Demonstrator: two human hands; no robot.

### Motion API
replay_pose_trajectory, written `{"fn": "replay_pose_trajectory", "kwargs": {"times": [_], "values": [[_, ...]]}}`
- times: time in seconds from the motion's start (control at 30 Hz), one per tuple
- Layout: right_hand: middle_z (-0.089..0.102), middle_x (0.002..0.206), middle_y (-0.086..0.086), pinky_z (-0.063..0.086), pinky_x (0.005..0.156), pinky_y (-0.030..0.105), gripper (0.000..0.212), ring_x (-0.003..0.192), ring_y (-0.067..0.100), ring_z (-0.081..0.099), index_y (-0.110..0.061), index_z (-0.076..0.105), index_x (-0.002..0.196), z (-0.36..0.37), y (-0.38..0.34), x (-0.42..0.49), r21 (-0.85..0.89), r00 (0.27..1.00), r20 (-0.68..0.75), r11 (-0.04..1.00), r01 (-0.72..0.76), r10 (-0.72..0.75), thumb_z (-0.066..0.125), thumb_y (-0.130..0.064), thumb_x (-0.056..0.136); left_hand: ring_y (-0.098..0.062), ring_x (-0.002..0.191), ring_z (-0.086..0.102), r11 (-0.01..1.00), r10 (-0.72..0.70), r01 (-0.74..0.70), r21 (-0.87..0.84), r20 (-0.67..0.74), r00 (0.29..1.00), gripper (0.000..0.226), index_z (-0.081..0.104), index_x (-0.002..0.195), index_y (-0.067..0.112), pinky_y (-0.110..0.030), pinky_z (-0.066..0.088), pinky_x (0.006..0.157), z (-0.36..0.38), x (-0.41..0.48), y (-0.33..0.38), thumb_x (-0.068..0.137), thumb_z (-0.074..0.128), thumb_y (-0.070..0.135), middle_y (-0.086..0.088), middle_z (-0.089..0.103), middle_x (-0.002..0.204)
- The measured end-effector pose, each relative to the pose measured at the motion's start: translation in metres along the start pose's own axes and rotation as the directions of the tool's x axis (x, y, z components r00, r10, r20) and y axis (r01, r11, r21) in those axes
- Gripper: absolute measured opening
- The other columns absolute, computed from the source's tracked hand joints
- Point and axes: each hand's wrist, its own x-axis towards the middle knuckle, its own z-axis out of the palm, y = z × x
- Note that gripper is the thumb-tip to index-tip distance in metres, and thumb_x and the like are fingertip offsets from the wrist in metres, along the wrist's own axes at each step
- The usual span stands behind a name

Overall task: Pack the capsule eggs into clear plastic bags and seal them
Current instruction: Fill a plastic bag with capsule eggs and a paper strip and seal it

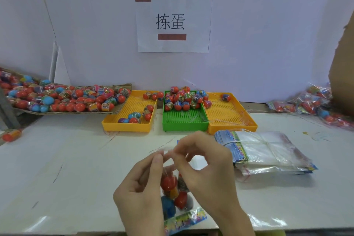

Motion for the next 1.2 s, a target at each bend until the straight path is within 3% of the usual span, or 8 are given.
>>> {"fn": "replay_pose_trajectory", "kwargs": {"times": [0.3,0.4,0.5,0.6,0.73,0.9,1.07,1.2], "values": [[0.072,0.098,-0.017,0.055,0.077,0.02,0.019,0.098,0.008,0.069,-0.021,0.077,0.099,-0.003,0.001,0.002,0.076,0.985,0.166,0.996,-0.053,0.04,0.07,-0.006,0.09,-0.019,0.067,0.077,0.993,0.083,-0.089,0.083,0.07,0.994,0.014,0.081,0.08,0.037,-0.023,0.06,0.06,-0.001,0.0,0.004,0.07,0.07,0.036,0.0,0.078,0.075],[0.072,0.101,-0.018,0.055,0.078,0.019,0.019,0.099,0.006,0.069,-0.023,0.077,0.103,-0.006,0.001,0.002,0.082,0.987,0.151,0.994,-0.071,0.059,0.072,-0.011,0.089,-0.019,0.068,0.077,0.989,0.098,-0.108,0.096,0.104,0.99,0.015,0.08,0.082,0.038,-0.026,0.061,0.063,-0.003,0.0,0.005,0.073,0.069,0.036,0.001,0.078,0.078],[0.062,0.109,-0.017,0.053,0.079,0.018,0.019,0.107,0.011,0.063,-0.025,0.073,0.098,-0.008,0.0,0.004,0.024,0.995,0.102,1.0,0.003,-0.006,0.077,-0.013,0.084,-0.017,0.069,0.077,0.99,0.091,-0.105,0.098,0.137,0.986,0.015,0.079,0.081,0.038,-0.023,0.06,0.061,-0.003,0.0,0.006,0.076,0.065,0.034,0.002,0.078,0.078],[0.054,0.1,-0.01,0.047,0.076,0.015,0.02,0.096,0.013,0.06,-0.021,0.071,0.087,-0.009,0.0,0.004,-0.011,0.994,0.095,0.998,0.056,-0.054,0.077,-0.003,0.081,-0.017,0.068,0.076,0.992,0.069,-0.086,0.097,0.173,0.983,0.017,0.078,0.08,0.038,-0.02,0.058,0.057,-0.002,-0.001,0.007,0.078,0.064,0.029,0.002,0.078,0.076],[0.064,0.092,-0.009,0.05,0.076,0.019,0.024,0.088,0.01,0.064,-0.014,0.074,0.088,-0.009,0.001,0.002,0.04,0.982,0.177,0.998,0.053,-0.059,0.069,0.009,0.084,-0.019,0.068,0.077,0.991,0.072,-0.092,0.096,0.193,0.979,0.019,0.079,0.082,0.039,-0.02,0.058,0.057,-0.002,-0.001,0.009,0.078,0.063,0.029,-0.001,0.078,0.075],[0.072,0.095,-0.011,0.055,0.08,0.022,0.02,0.092,0.008,0.069,-0.013,0.078,0.098,-0.011,0.001,0.003,0.084,0.974,0.226,0.996,0.01,-0.028,0.069,0.003,0.088,-0.015,0.066,0.076,0.983,0.115,-0.143,0.114,0.218,0.969,0.023,0.078,0.08,0.044,-0.018,0.058,0.057,-0.003,-0.001,0.012,0.079,0.063,0.028,0.001,0.077,0.072],[0.076,0.093,-0.014,0.057,0.081,0.022,0.015,0.09,0.006,0.073,-0.015,0.078,0.095,-0.017,0.001,0.002,0.114,0.98,0.193,0.991,-0.063,0.04,0.075,-0.005,0.085,-0.012,0.068,0.076,0.968,0.152,-0.197,0.157,0.259,0.954,0.028,0.076,0.081,0.049,-0.017,0.058,0.06,-0.007,0.002,0.013,0.081,0.061,0.025,0.007,0.078,0.076],[0.07,0.105,-0.011,0.051,0.088,0.021,0.014,0.104,0.01,0.067,-0.021,0.079,0.092,-0.014,0.0,0.003,-0.001,0.99,0.14,0.999,0.033,-0.033,0.079,-0.01,0.084,-0.012,0.065,0.075,0.958,0.186,-0.235,0.167,0.264,0.946,0.032,0.076,0.084,0.049,-0.017,0.058,0.059,-0.009,0.004,0.015,0.083,0.06,0.022,0.008,0.077,0.076]]}}
